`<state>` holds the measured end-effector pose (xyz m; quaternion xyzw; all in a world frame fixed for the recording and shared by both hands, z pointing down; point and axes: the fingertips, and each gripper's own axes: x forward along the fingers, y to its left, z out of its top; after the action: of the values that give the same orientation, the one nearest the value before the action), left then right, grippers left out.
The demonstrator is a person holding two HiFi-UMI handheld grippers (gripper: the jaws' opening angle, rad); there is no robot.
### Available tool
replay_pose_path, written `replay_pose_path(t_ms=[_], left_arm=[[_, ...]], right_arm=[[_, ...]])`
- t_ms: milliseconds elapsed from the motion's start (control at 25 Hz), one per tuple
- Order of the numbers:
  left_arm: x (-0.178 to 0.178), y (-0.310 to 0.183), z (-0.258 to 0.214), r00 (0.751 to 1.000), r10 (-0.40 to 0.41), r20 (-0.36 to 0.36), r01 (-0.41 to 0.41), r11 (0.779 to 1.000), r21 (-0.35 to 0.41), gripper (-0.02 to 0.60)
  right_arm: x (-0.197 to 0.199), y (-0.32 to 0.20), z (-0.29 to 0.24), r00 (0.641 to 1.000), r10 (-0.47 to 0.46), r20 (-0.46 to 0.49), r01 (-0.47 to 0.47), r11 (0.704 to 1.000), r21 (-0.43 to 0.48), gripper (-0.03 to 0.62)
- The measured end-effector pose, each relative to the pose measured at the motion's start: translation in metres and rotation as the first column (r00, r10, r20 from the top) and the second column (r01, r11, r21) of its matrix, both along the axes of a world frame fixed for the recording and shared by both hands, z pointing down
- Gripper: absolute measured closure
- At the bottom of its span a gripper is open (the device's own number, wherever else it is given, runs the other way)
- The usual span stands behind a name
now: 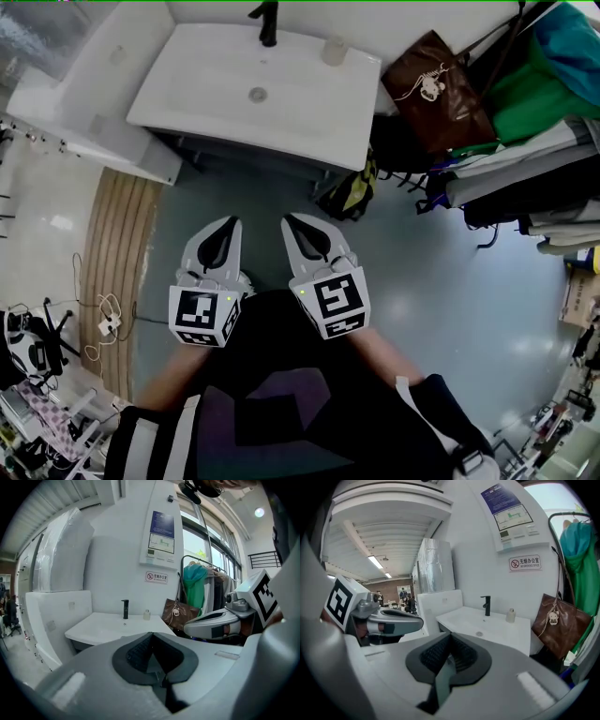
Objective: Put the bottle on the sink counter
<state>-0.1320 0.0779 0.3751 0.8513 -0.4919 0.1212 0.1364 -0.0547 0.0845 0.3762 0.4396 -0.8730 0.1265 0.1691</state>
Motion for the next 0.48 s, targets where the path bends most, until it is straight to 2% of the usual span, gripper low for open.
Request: replay_pose_path(t_ms=[240,480], left_arm=[[-0.019,-0.003,-0.003,1.0,0.004,-0.015,-0.004,1.0,0.016,0.58],[-0.024,-0.003,-0.003,1.0,0.0,-0.019,0.001,1.0,0.02,0.58]], right_arm=[[-0.003,-0.004,0.002,0.998,0.051,-0.029,-0.051,0.999,0.004,0.594],[-0.014,-0.005,0.002,0.999,0.03,-0.032,-0.03,1.0,0.007,0.594]])
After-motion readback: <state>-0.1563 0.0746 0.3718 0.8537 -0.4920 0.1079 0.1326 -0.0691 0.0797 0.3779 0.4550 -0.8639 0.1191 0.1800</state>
